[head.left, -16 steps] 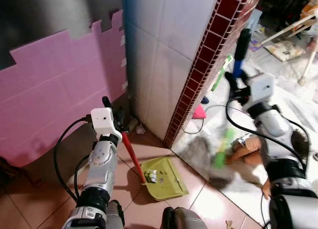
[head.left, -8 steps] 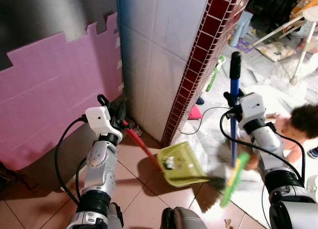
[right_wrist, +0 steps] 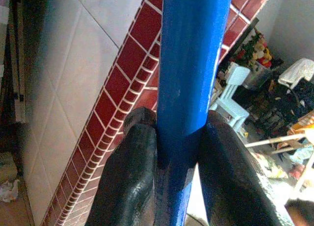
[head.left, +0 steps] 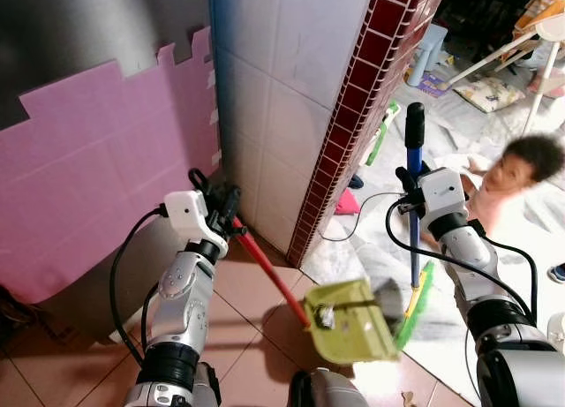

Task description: Sweep floor

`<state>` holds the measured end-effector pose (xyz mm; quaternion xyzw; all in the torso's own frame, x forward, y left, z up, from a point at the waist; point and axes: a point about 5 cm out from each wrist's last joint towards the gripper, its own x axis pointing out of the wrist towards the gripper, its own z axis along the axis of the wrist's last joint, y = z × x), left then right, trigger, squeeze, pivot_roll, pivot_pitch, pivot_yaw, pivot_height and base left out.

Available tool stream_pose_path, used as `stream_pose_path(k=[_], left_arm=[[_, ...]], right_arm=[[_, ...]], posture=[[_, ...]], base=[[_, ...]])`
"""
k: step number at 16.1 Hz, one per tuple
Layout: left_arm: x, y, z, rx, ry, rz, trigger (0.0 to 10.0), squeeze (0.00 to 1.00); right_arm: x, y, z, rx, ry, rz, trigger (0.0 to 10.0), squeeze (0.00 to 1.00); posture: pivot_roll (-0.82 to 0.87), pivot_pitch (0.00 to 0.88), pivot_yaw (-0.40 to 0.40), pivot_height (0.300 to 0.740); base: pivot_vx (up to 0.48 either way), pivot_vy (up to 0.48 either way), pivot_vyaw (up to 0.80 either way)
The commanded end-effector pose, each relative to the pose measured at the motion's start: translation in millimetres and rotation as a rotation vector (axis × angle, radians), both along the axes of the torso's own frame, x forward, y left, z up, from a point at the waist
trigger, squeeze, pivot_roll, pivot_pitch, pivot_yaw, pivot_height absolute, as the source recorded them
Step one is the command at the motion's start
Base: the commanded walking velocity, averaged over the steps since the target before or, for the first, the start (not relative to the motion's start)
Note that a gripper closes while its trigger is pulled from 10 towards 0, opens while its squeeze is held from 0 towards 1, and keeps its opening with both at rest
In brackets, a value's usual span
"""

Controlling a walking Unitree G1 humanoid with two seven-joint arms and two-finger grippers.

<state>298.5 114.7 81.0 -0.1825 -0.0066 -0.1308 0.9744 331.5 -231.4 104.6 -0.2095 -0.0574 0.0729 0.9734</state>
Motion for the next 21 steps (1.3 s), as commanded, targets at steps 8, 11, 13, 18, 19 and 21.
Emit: stream_pose_path(k=[8, 11, 13, 18, 19, 21], left_arm=[[4.8, -3.2, 16, -0.017, -0.03, -0.006, 10.0, 0.0], [5.0, -2.3, 16, -0.01, -0.023, -0.005, 10.0, 0.0], [5.1, -2.2, 15, -0.01, -0.021, -0.005, 10.0, 0.0], [4.4, -2.6, 14, -0.012, -0.009, -0.009, 10.0, 0.0], [4.3, -2.6, 13, -0.012, -0.008, -0.009, 10.0, 0.0], [3.8, -3.0, 12, -0.011, -0.002, -0.011, 10.0, 0.0]], right_arm=[[4.2, -8.5, 2, -0.011, 0.015, -0.054, 10.0, 0.0], [4.5, -8.0, 1, -0.002, 0.021, -0.059, 10.0, 0.0], [4.6, -7.6, 1, -0.001, 0.022, -0.059, 10.0, 0.0], [4.9, -6.7, -1, 0.016, 0.037, -0.063, 10.0, 0.0], [5.0, -6.6, -1, 0.016, 0.038, -0.064, 10.0, 0.0], [5.6, -5.5, -1, 0.028, 0.04, -0.061, 10.0, 0.0]], posture=[[-0.12, 0.0, -0.077, 0.74], [-0.12, 0.0, -0.077, 0.74], [-0.12, 0.0, -0.076, 0.74], [-0.12, 0.0, -0.077, 0.74], [-0.12, 0.0, -0.077, 0.74], [-0.12, 0.0, -0.078, 0.74]], base=[[0.0, 0.0, 0.0], [0.0, 0.0, 0.0], [0.0, 0.0, 0.0], [0.0, 0.0, 0.0], [0.0, 0.0, 0.0], [0.0, 0.0, 0.0]])
